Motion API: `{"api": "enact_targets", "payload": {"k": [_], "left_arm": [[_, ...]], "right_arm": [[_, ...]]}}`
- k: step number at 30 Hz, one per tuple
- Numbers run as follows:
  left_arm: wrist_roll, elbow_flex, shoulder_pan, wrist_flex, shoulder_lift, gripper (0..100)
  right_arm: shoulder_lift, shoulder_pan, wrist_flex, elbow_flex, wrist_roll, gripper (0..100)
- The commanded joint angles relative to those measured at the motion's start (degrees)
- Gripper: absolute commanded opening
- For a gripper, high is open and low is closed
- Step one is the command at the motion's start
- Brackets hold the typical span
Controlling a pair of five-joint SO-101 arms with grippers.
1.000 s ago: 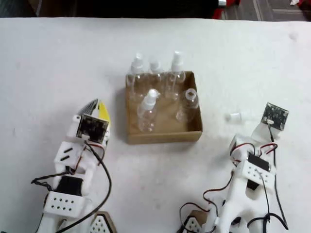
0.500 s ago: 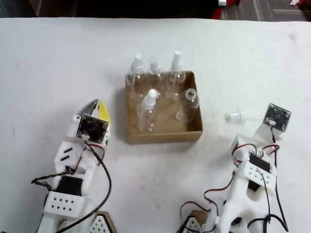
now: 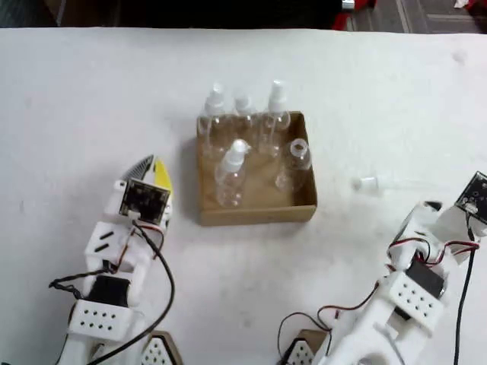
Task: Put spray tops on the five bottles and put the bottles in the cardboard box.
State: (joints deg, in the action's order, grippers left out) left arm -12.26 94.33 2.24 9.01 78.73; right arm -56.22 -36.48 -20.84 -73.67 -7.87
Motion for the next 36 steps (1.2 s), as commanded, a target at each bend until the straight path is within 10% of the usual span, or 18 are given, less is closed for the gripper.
{"api": "enact_targets", "payload": {"k": [1, 14, 25, 36], "left_arm": [[-0.35, -1.41, 0.31, -0.26, 1.10, 2], [-0.35, -1.41, 0.31, -0.26, 1.10, 2], [-0.35, -1.32, 0.31, -0.26, 1.10, 2], [-0.35, -1.32, 0.31, -0.26, 1.10, 2]], "right_arm": [[-4.88, 5.05, 1.63, -0.44, -14.07, 21.9], [-32.04, 16.48, 0.92, -23.56, -49.58, 21.9], [-40.57, 19.91, -16.31, -13.63, -38.42, 21.9], [-5.49, 19.56, -21.14, 12.84, -38.68, 21.9]]}}
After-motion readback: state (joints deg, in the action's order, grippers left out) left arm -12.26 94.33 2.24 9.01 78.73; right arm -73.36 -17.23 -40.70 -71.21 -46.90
